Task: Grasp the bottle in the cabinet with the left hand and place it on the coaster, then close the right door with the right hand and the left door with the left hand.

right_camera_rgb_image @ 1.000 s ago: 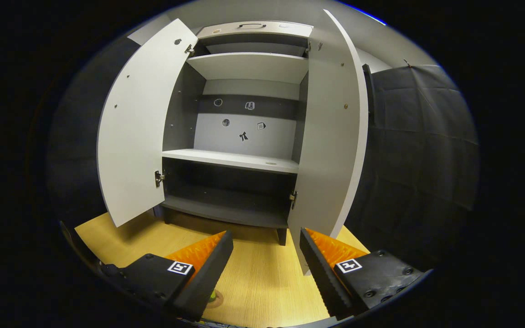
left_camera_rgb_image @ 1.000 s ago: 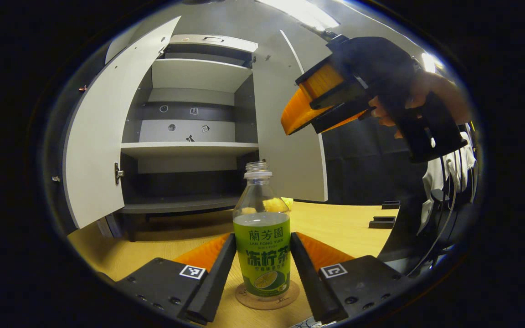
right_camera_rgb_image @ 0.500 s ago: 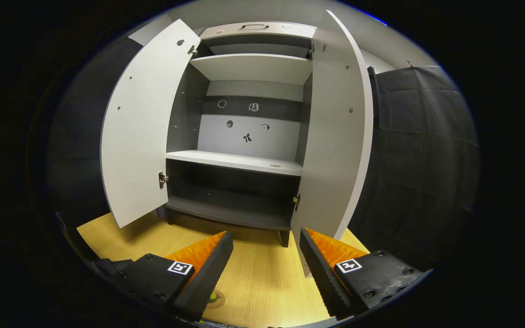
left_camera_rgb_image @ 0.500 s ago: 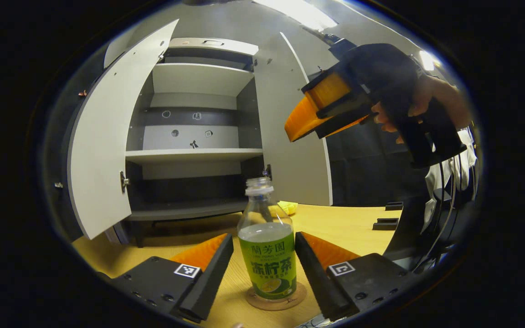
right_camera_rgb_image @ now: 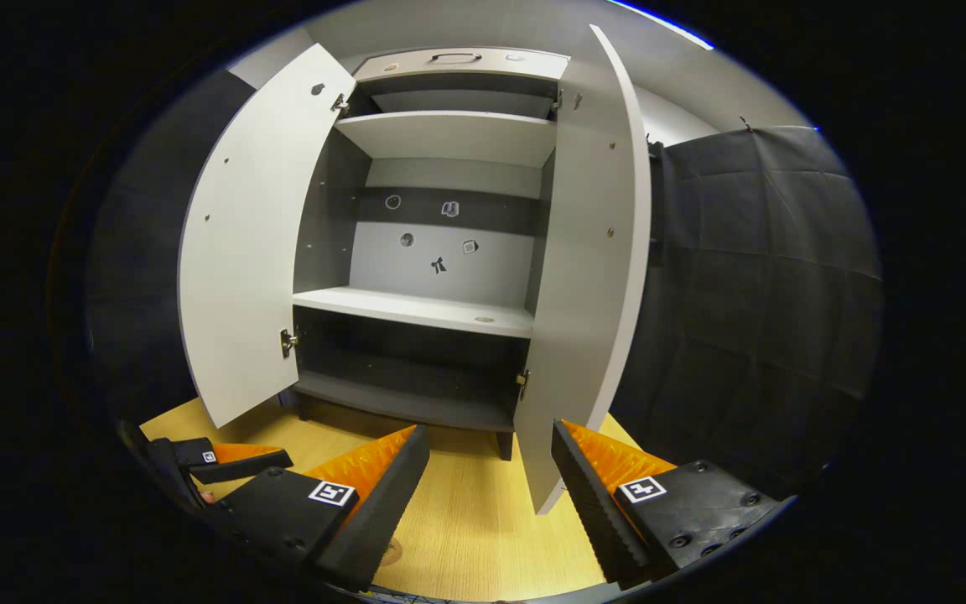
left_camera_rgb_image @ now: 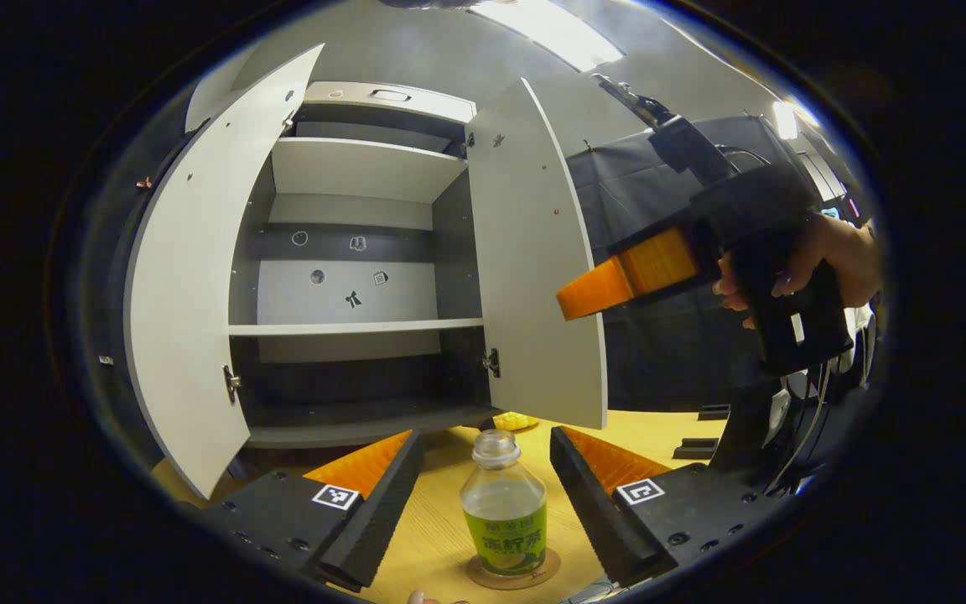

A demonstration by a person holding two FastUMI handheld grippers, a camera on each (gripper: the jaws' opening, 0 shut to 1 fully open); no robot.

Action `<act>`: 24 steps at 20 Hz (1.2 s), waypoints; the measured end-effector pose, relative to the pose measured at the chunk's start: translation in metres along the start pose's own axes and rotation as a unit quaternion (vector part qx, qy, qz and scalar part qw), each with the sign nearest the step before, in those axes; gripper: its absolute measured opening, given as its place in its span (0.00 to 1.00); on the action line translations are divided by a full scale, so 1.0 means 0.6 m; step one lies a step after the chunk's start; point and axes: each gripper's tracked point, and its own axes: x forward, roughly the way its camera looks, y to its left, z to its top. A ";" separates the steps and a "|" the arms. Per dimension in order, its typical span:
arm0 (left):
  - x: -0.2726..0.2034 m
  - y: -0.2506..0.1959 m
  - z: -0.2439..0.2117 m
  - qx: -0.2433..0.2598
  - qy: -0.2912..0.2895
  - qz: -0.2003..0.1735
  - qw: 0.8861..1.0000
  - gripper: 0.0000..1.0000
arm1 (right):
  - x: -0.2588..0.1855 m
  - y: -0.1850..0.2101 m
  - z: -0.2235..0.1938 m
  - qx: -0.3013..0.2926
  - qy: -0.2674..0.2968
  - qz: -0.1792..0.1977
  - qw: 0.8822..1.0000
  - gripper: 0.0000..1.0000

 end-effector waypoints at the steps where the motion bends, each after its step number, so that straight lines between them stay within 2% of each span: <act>1: -0.001 0.018 0.028 0.005 -0.005 0.006 1.000 0.95 | -0.003 -0.005 0.012 0.001 -0.002 -0.005 1.000 0.98; 4: -0.002 0.063 0.085 0.014 0.012 0.012 1.000 0.95 | -0.013 -0.015 0.072 0.020 -0.017 -0.017 1.000 0.98; 6: -0.005 0.092 0.129 0.006 0.012 0.008 1.000 0.95 | -0.020 -0.046 0.126 0.018 -0.045 -0.051 0.998 0.98; 7: -0.009 0.112 0.148 0.003 0.011 0.011 1.000 0.99 | -0.023 -0.063 0.148 0.015 -0.057 -0.070 0.996 0.98; 8: -0.011 0.132 0.163 -0.002 0.012 0.015 1.000 0.95 | -0.026 -0.080 0.166 0.014 -0.066 -0.089 0.994 0.98; 9: -0.012 0.146 0.175 -0.008 0.013 0.014 1.000 0.96 | -0.029 -0.095 0.179 0.018 -0.072 -0.107 0.992 0.94; 10: -0.014 0.157 0.189 -0.012 0.014 0.007 1.000 0.95 | -0.035 -0.106 0.188 0.025 -0.075 -0.119 0.990 0.98; 13: -0.021 0.184 0.230 -0.017 0.012 -0.022 1.000 0.96 | -0.047 -0.145 0.203 0.030 -0.085 -0.146 0.985 0.98; 16: -0.032 0.207 0.250 -0.016 0.026 -0.023 0.999 0.96 | -0.044 -0.198 0.219 0.024 -0.088 -0.163 0.982 0.98; 19: -0.039 0.231 0.269 -0.035 0.029 0.004 0.999 0.96 | -0.016 -0.231 0.237 0.018 -0.095 -0.142 0.985 0.98; 21: -0.043 0.249 0.276 -0.055 0.034 0.035 0.997 0.96 | 0.013 -0.244 0.242 0.018 -0.094 -0.118 0.988 0.98; 24: -0.047 0.281 0.285 -0.042 0.034 0.091 0.994 0.96 | 0.051 -0.260 0.239 0.032 -0.090 -0.083 0.992 0.98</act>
